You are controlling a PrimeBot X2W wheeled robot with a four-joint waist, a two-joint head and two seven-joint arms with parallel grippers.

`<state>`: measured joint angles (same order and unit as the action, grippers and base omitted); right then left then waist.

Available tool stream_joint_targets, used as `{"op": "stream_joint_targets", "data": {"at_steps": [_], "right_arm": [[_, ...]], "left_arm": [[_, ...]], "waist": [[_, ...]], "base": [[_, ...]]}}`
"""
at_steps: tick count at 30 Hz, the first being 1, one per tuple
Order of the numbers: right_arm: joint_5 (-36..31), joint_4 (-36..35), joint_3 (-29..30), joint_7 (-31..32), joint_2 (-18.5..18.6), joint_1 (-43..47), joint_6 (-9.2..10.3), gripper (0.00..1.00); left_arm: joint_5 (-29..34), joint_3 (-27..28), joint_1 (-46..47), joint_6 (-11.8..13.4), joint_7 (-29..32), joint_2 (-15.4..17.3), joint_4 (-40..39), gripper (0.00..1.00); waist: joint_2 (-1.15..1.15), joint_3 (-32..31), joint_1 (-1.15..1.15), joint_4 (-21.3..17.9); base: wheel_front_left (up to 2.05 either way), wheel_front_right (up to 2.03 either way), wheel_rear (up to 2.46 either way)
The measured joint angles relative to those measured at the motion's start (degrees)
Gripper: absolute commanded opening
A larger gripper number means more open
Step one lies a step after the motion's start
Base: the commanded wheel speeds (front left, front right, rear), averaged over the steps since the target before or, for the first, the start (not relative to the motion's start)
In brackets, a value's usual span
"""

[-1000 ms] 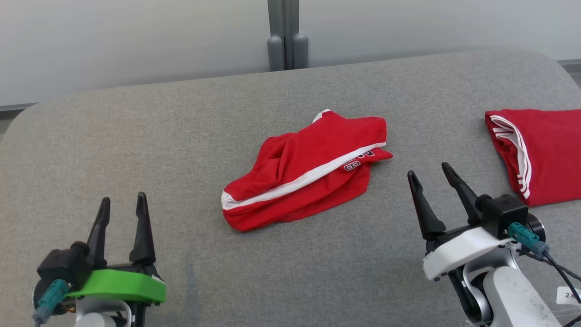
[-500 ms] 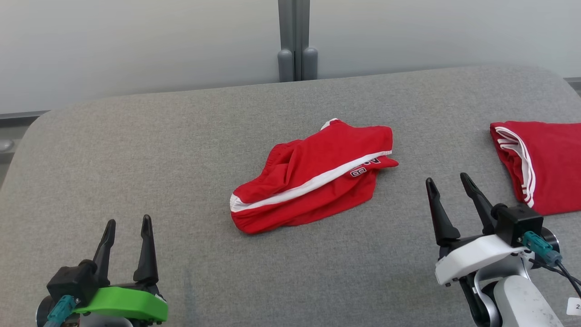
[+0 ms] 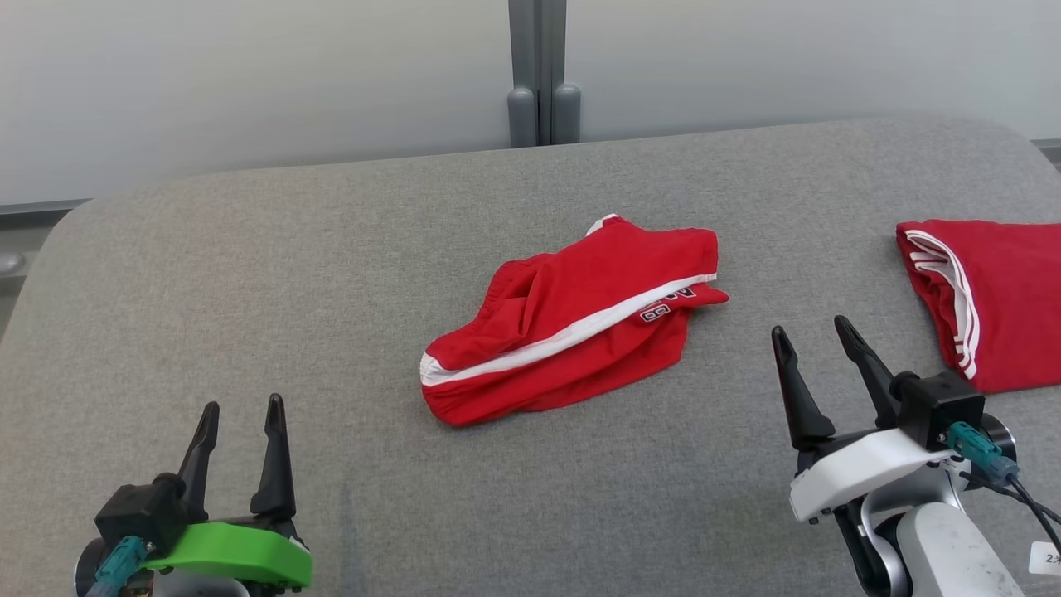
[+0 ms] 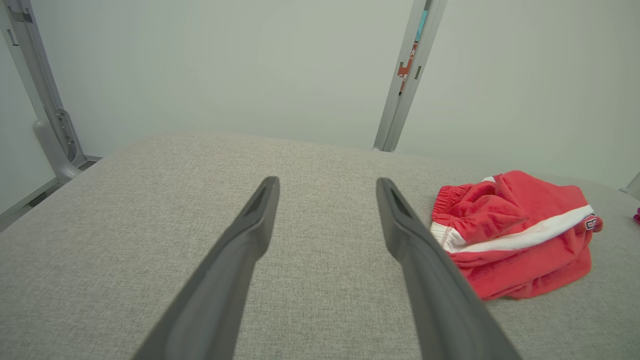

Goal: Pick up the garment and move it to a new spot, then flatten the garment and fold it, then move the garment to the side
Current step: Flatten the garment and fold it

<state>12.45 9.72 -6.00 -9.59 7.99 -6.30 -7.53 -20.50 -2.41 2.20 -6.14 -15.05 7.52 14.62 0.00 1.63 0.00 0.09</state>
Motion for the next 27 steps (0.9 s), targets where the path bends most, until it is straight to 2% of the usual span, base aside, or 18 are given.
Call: {"op": "stream_joint_targets", "data": {"at_steps": [6, 11, 19, 22, 27], "right_arm": [[-0.02, -0.01, -1.67, 0.77, 0.67, -0.91, 0.00, 1.00], [0.85, 0.60, -3.52, 4.50, 3.24, -5.98, 0.00, 1.00], [8.21, 8.20, -6.12, 17.12, 6.44, -17.75, 0.00, 1.00], [9.87, 12.07, -7.05, 19.07, 6.97, -22.49, 0.01, 1.00], [12.27, 18.58, -10.11, 19.68, 6.84, -28.83, 0.01, 1.00]], "left_arm": [[0.23, -0.56, 0.30, -0.42, 0.00, -0.31, 0.98, 1.00], [0.30, -3.70, 3.25, -0.92, 1.22, 0.67, 2.90, 1.00], [-1.98, -15.84, 11.65, -1.18, 8.94, 2.98, 7.46, 1.00], [-4.27, -20.09, 14.86, -1.23, 11.01, 3.86, 9.78, 1.00], [-7.26, -23.80, 19.72, -1.24, 11.54, 4.46, 13.52, 1.00]], "waist": [[0.00, 0.44, 0.00, -0.02], [0.00, 1.54, 0.00, -0.31], [0.00, 4.36, 0.00, -0.42], [0.00, 5.66, 0.00, -0.43], [0.00, 7.85, 0.00, -0.50]], "base": [[0.00, 0.00, 0.00], [0.00, 0.00, 0.00], [0.00, 0.00, 0.00], [0.00, 0.00, 0.00], [0.00, 0.00, 0.00]]}}
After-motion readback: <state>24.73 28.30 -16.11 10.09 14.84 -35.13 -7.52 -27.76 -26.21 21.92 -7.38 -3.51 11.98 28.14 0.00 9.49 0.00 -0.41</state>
